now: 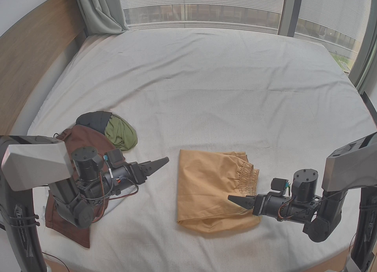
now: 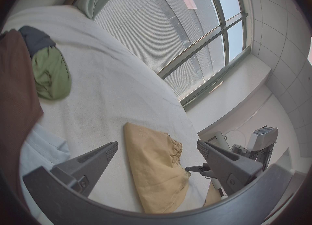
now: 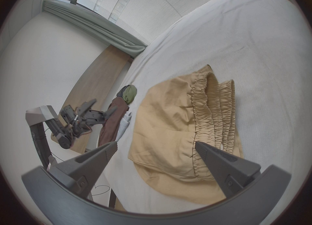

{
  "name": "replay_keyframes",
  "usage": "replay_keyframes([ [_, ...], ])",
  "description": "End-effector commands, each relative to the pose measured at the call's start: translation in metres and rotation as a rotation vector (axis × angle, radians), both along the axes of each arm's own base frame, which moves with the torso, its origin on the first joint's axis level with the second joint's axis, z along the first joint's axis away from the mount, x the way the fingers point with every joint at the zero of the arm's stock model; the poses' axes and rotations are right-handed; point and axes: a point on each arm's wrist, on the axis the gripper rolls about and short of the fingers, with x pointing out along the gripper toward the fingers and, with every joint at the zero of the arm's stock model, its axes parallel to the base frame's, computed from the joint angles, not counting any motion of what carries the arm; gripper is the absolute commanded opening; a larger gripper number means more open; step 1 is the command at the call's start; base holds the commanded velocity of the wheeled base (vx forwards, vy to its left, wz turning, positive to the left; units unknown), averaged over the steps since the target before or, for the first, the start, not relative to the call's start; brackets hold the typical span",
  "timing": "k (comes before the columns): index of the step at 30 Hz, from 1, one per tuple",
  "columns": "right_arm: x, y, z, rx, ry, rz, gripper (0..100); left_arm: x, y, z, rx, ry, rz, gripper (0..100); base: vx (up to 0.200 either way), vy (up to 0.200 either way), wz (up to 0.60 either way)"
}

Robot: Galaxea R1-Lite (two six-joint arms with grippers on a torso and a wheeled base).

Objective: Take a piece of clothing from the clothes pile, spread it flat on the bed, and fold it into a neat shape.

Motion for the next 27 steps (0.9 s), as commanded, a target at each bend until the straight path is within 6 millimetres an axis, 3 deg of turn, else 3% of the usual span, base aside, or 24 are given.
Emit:
replay_keyframes([
  [1, 0.004, 0.002, -0.025, -0.032, 0.060, -0.007, 100, -0.008, 0.024, 0.025, -0.006, -0.056, 0.037, 100, 0.000, 0.000, 0.00],
  [6, 0.002, 0.001, -0.044, -0.080, 0.110, -0.034, 100, -0.016, 0.029, 0.032, 0.016, -0.086, 0.020, 100, 0.000, 0.000, 0.00],
  [11, -0.001, 0.000, -0.055, -0.104, 0.141, -0.035, 100, -0.020, 0.030, 0.025, 0.053, -0.086, 0.002, 100, 0.000, 0.000, 0.00],
  [23, -0.003, 0.000, -0.042, -0.093, 0.116, -0.034, 100, -0.020, 0.030, 0.007, 0.174, -0.135, -0.008, 100, 0.000, 0.000, 0.00],
  [25, -0.004, -0.001, -0.028, -0.074, 0.078, -0.034, 100, -0.040, 0.035, 0.007, 0.251, -0.166, -0.036, 100, 0.000, 0.000, 0.00],
  [27, -0.004, -0.001, -0.027, -0.073, 0.075, -0.034, 100, -0.041, 0.035, 0.008, 0.255, -0.172, -0.039, 100, 0.000, 0.000, 0.00],
])
